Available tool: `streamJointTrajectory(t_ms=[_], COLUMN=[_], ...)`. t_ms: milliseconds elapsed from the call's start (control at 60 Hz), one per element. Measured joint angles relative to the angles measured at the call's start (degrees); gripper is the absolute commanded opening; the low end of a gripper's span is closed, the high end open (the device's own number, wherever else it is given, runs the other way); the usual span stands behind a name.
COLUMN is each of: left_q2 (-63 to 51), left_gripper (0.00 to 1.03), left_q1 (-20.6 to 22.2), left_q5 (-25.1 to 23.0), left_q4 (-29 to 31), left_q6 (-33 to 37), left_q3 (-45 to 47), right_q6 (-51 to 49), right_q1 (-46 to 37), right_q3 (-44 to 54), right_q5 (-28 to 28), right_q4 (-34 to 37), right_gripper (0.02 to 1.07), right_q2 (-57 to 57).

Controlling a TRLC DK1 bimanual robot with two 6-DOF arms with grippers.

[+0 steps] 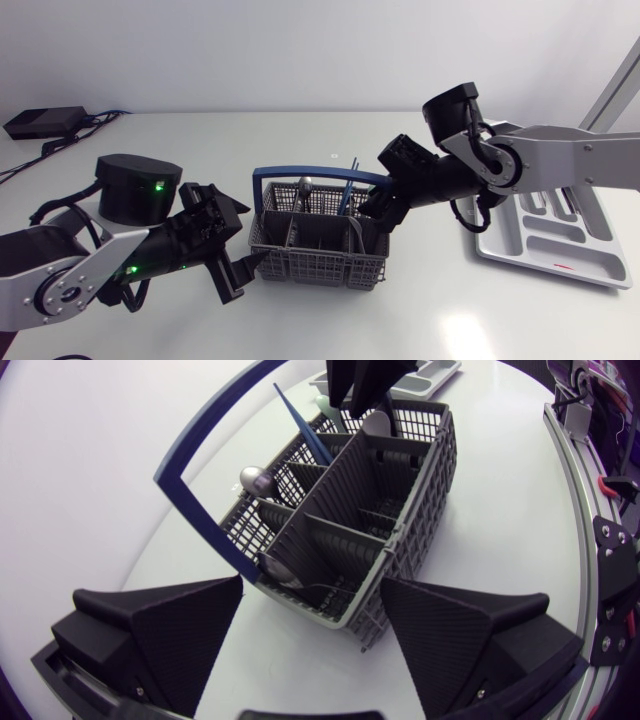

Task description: Sort the cutlery from the basket into the organizer compartments.

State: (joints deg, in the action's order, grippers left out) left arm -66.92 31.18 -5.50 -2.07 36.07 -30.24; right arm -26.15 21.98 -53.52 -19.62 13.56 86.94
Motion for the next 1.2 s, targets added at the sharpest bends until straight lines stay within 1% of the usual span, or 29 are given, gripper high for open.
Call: streamJointTrajectory(t_ms=[67,167,283,400,550,633,700,733,850,983,1067,1200], left_q2=[0.00,0.00,0.00,0.26,1.18,1.29,1.38,1.42,1.68,1.68,1.73,1.73], left_gripper=[0.95,0.95,0.95,0.95,0.95,0.95,0.95,0.95,0.95,0.95,0.95,0.95], left_q1=[0.00,0.02,0.13,0.90,2.34,3.06,3.45,3.54,3.56,3.56,3.56,3.56], left_q5=[0.02,0.02,0.04,0.04,0.28,0.46,0.48,0.48,0.48,0.48,0.48,0.48], left_q4=[0.00,0.00,0.02,0.42,1.11,1.14,1.14,1.18,1.11,1.09,1.07,0.96], left_q6=[0.00,0.00,0.00,-0.02,-0.04,-0.04,-0.09,-0.09,-0.24,-0.24,-0.24,-0.24], left_q3=[0.00,0.00,0.00,0.00,-0.02,-0.02,-0.02,-0.02,-0.02,-0.02,-0.02,-0.02], right_q6=[0.00,0.00,0.00,-0.02,0.24,1.03,1.99,2.23,2.69,3.08,3.21,3.19], right_q1=[0.02,0.04,0.04,0.83,6.54,10.19,13.57,15.15,18.25,19.74,19.93,19.93], right_q3=[1.44,4.92,8.81,12.33,14.53,15.19,16.09,16.70,18.78,19.74,19.74,19.71], right_q5=[0.17,0.22,0.98,2.16,6.27,8.28,11.28,12.76,15.61,18.27,19.74,21.05], right_q4=[-0.63,-1.57,-1.53,0.66,4.55,5.29,5.20,4.66,2.05,-2.16,-4.87,-7.23], right_gripper=[0.69,0.76,0.77,0.76,0.76,0.76,0.75,0.75,0.62,0.53,0.53,0.53], right_q2=[-2.27,-7.85,-14.12,-21.24,-28.61,-31.30,-33.05,-33.46,-32.70,-30.01,-27.67,-23.34])
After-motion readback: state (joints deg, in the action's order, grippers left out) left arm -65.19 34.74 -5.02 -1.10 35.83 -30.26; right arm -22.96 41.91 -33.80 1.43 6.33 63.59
